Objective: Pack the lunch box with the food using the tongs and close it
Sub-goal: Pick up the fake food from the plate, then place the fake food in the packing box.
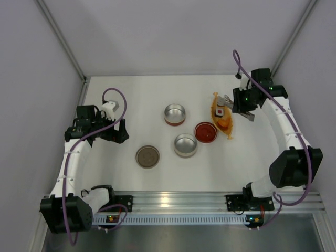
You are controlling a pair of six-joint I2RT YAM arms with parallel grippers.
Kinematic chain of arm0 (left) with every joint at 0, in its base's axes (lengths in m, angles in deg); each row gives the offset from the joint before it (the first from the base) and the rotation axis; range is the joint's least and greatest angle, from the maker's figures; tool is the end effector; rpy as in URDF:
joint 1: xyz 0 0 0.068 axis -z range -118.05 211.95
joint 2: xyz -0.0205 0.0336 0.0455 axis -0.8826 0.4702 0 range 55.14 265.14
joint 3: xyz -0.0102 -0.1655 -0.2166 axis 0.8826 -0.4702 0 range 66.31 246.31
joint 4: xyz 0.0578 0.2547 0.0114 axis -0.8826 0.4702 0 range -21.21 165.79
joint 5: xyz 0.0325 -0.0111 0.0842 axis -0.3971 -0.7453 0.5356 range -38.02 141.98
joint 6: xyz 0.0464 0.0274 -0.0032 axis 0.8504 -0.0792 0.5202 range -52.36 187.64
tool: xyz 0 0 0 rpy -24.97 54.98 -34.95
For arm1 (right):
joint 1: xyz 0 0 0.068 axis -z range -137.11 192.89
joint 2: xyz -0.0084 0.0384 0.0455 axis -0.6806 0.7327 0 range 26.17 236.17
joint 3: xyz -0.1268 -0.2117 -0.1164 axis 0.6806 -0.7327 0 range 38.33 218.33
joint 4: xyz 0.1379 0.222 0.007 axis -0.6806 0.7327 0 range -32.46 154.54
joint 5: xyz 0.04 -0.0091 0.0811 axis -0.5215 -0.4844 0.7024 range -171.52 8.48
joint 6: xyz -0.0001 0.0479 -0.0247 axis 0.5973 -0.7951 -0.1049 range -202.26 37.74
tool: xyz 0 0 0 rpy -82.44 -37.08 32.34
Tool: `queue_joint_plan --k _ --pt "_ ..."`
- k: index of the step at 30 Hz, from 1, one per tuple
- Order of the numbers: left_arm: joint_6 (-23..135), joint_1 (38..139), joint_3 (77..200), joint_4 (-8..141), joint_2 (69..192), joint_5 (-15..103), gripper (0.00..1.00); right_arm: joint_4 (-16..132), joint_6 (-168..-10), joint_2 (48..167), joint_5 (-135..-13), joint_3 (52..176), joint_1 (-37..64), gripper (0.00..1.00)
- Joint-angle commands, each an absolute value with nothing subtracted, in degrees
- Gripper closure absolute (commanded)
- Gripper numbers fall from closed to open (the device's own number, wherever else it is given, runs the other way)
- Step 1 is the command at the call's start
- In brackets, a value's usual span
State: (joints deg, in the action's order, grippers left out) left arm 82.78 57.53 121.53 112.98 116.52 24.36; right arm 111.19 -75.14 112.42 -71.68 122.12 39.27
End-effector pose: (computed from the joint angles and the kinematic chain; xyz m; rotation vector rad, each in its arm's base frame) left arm 0.2115 -0.0003 0.2972 0.4271 2.3223 -0.4258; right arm 0.3099 0.0256 0.3359 -0.3038 2.5217 0.1949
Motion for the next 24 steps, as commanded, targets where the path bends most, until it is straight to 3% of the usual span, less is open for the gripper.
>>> queue_joint_plan --k 1,15,24 --pt "82.67 57.38 122.39 112.74 115.43 22.89 0.02 112.04 -74.34 108.87 -68.18 126.57 37.88 0.85" --pt "81.44 57.30 123.09 111.95 117.01 24.64 0.02 112.03 -74.09 119.85 -64.30 140.81 26.29 0.87" --pt "80.83 57.38 123.71 111.68 118.42 24.12 0.02 113.53 -70.66 124.86 -63.07 142.92 19.69 0.86"
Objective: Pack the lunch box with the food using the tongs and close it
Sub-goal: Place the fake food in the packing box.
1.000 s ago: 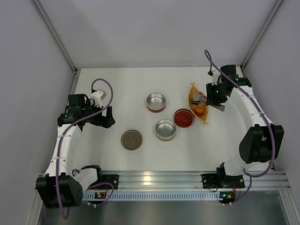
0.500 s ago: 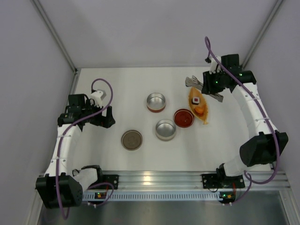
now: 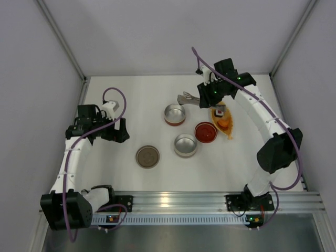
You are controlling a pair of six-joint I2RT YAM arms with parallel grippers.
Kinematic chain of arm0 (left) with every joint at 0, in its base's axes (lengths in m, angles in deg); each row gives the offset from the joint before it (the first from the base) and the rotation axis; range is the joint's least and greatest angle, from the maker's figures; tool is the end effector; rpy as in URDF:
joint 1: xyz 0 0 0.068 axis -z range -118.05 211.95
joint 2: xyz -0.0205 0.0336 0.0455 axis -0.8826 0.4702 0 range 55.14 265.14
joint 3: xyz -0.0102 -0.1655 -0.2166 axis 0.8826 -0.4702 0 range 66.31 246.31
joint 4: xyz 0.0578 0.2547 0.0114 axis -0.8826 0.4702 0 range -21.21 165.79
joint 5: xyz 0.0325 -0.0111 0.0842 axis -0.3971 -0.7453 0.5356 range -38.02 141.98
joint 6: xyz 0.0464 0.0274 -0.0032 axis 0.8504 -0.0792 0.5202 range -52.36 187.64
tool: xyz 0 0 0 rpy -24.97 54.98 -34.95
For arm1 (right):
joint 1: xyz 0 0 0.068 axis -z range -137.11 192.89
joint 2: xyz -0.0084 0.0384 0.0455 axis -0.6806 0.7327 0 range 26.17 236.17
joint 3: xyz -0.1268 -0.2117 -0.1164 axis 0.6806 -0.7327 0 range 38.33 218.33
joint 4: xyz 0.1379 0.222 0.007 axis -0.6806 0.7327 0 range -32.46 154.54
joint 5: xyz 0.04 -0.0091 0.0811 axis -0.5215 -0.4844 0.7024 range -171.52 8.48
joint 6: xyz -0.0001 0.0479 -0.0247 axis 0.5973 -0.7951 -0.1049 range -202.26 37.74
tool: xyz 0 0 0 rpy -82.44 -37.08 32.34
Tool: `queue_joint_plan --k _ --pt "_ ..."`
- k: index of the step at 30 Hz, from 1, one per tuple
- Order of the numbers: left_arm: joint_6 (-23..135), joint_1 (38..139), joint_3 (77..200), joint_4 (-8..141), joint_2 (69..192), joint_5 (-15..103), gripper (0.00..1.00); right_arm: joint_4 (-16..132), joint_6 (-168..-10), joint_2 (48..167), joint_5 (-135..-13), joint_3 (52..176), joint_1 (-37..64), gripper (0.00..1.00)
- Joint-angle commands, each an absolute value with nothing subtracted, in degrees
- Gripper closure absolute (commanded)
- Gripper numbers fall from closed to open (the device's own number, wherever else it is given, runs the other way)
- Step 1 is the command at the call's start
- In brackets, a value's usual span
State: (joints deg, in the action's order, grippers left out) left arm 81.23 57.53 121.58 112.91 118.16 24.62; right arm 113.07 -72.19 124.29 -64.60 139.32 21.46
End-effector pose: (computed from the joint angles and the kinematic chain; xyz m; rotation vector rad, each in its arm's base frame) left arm 0.2169 0.0003 0.2919 0.3898 2.3570 -0.4436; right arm 0.3356 0.1427 0.3612 -0.7949 2.3586 0.4511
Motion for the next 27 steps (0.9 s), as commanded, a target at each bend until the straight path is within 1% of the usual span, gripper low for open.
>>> queue_joint_plan --k 1,13,18,27 --pt "80.83 57.38 123.71 111.77 118.51 24.03 0.02 113.62 -70.31 125.74 -62.98 143.36 18.99 0.86" --pt "81.53 57.38 123.35 112.12 117.89 24.03 0.02 115.81 -68.98 130.49 -63.94 145.38 15.82 0.86" --pt "81.71 57.30 123.09 112.12 117.89 24.03 0.02 116.60 -68.19 132.77 -64.39 146.35 15.82 0.83" --pt "82.14 57.38 123.00 112.39 117.81 24.29 0.02 118.97 -67.14 136.03 -65.09 148.55 15.73 0.82"
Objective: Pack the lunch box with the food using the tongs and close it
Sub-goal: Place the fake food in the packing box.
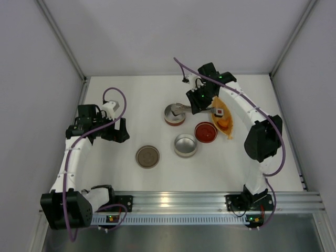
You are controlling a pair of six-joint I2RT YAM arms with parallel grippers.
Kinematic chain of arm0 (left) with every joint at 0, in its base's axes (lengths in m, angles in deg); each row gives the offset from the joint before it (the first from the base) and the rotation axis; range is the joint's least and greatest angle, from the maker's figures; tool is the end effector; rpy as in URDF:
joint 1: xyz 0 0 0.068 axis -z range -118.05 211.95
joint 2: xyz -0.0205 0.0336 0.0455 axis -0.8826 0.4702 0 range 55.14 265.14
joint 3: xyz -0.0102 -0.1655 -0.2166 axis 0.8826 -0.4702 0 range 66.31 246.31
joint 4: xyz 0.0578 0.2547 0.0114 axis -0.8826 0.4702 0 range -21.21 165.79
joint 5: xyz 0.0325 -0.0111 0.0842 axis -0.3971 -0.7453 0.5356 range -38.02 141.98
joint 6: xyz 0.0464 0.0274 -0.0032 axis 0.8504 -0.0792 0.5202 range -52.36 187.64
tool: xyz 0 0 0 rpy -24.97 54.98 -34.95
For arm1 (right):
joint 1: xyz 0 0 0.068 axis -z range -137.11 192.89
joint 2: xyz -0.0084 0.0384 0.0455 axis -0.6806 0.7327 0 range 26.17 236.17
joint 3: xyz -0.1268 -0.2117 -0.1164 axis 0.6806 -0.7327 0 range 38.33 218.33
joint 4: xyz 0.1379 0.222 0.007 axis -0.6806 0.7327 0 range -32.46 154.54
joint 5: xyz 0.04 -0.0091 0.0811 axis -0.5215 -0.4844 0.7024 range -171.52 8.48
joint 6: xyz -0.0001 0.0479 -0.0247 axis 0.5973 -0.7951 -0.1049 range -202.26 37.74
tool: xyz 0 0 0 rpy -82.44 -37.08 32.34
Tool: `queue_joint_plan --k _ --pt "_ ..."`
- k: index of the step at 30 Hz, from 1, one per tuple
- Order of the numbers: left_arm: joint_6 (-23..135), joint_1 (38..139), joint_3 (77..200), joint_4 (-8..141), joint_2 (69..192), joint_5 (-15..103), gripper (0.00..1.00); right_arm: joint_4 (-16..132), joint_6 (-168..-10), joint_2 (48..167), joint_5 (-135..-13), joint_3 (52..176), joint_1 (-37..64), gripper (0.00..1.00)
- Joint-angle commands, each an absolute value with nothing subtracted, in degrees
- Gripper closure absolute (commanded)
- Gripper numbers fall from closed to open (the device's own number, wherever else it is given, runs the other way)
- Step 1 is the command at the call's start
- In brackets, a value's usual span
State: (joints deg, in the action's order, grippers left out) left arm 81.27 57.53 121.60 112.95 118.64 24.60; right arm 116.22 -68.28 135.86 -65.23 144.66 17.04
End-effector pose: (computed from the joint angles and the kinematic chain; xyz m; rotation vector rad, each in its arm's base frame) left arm 0.2183 0.0004 0.2904 0.3892 2.3649 -0.4470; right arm 0.3626 0.1867 0.3121 -0.9920 2.4609 0.4458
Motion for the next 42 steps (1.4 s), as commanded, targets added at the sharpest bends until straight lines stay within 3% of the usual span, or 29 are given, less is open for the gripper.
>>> queue_joint_plan --k 1,29,32,38,42 --pt "82.15 57.38 123.00 112.39 117.72 24.29 0.02 119.24 -67.05 136.29 -65.00 148.81 15.73 0.82" --pt "82.06 57.30 122.74 112.21 118.33 23.94 0.02 122.49 -66.00 140.51 -66.67 152.24 15.55 0.68" --pt "81.97 57.30 122.74 112.03 118.59 23.77 0.02 122.76 -65.82 140.60 -66.67 152.24 15.47 0.65" --pt "81.80 57.30 122.56 111.68 118.86 23.50 0.02 123.81 -65.91 140.42 -66.50 153.55 15.12 0.51" --pt "81.62 57.30 122.39 111.60 118.77 23.32 0.02 124.34 -66.17 139.90 -66.49 154.61 14.68 0.50"
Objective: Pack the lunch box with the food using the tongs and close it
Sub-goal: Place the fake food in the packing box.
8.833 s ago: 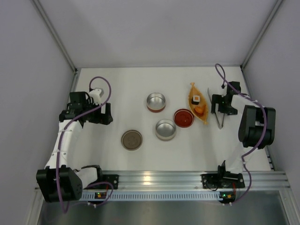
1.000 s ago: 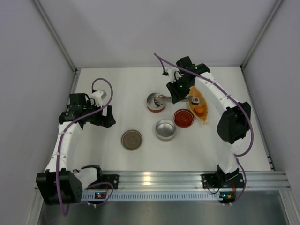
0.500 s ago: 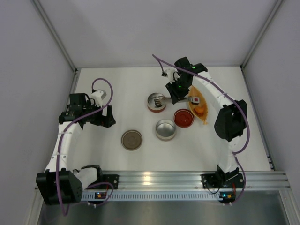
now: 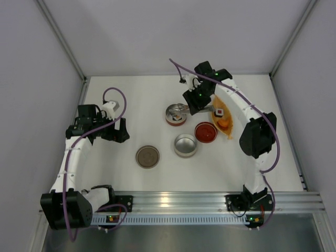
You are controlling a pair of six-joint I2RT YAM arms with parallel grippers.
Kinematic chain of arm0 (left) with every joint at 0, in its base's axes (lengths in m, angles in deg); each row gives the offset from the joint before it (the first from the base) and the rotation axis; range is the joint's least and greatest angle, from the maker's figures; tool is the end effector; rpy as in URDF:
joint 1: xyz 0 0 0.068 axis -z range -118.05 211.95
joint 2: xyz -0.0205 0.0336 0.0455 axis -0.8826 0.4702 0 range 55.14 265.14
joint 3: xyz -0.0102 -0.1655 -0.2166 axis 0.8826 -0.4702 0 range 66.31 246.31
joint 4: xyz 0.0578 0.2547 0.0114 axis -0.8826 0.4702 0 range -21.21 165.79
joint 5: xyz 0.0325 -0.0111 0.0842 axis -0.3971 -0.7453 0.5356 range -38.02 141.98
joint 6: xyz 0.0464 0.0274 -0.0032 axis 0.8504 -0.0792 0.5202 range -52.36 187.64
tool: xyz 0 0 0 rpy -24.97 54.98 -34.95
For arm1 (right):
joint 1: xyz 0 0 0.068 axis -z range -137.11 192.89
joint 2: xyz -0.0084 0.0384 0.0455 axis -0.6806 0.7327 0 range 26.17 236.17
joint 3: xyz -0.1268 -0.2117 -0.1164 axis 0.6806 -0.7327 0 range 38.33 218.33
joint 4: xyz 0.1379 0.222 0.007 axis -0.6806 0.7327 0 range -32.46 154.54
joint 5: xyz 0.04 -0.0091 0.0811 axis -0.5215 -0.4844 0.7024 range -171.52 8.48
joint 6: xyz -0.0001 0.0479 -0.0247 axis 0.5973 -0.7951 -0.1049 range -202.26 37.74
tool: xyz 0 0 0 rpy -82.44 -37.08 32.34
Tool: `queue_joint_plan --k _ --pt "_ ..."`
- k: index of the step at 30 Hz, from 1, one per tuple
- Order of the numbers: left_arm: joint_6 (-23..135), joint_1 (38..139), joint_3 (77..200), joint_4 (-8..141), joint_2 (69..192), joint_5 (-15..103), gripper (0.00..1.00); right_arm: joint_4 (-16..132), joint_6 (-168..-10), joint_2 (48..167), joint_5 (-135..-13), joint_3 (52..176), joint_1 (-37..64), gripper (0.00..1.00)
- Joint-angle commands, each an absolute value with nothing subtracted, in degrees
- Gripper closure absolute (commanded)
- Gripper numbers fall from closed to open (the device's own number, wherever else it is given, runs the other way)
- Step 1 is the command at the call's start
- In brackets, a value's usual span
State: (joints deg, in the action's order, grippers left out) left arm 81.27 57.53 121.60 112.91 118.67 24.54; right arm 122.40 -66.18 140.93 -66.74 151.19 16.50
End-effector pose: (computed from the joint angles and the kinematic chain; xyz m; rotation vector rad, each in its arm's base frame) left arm 0.2185 0.0003 0.2903 0.3896 2.3644 -0.4482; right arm 0.3724 0.1948 0.3055 -1.0579 2.5216 0.4037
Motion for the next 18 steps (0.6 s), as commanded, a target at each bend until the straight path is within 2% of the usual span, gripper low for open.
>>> queue_joint_plan --k 1,10,18 --pt "81.71 57.30 122.39 111.59 118.77 23.32 0.02 124.34 -66.17 139.55 -66.41 154.70 14.59 0.50" --pt "82.41 57.38 122.56 112.56 116.93 23.50 0.02 121.18 -68.63 130.59 -67.29 154.00 16.25 0.55" --pt "82.67 57.30 122.47 113.00 116.31 22.98 0.02 119.51 -68.20 120.05 -67.81 142.07 27.92 0.54"
